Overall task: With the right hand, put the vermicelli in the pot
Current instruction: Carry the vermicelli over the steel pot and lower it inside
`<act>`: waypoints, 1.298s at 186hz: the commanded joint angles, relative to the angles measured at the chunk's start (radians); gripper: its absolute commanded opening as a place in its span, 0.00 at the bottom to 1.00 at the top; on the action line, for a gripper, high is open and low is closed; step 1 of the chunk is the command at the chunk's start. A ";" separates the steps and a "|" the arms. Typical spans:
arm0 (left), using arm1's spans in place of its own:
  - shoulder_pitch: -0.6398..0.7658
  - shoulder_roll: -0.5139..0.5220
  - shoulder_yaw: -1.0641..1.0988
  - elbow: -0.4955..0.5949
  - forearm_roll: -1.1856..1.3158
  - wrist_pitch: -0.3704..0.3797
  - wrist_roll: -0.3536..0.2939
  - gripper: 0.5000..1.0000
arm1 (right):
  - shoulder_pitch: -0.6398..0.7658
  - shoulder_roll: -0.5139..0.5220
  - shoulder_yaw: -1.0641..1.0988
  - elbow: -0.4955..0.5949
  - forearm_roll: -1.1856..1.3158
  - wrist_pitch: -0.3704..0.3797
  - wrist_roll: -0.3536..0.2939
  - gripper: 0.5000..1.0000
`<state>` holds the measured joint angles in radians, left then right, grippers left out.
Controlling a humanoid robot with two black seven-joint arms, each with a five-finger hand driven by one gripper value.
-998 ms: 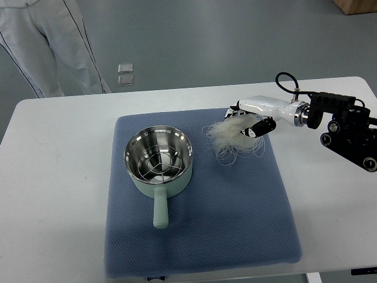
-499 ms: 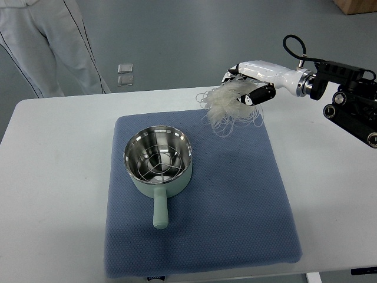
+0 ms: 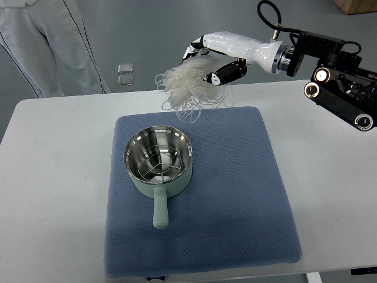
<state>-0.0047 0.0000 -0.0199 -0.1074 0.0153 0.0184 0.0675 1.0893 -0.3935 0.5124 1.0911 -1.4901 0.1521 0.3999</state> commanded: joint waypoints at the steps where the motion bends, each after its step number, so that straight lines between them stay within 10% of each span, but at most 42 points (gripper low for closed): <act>1: 0.000 0.000 0.000 0.000 0.000 0.000 0.000 1.00 | -0.002 0.031 0.000 0.038 0.001 0.001 -0.001 0.07; 188: 0.000 0.000 0.000 0.000 0.000 0.000 0.000 1.00 | -0.177 0.232 -0.058 -0.054 -0.039 -0.013 -0.015 0.23; 242: 0.000 0.000 0.002 0.000 0.000 0.000 0.000 1.00 | -0.178 0.231 -0.057 -0.060 -0.030 -0.013 -0.013 0.67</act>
<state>-0.0046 0.0000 -0.0189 -0.1074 0.0153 0.0184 0.0675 0.9116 -0.1612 0.4540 1.0312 -1.5268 0.1382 0.3845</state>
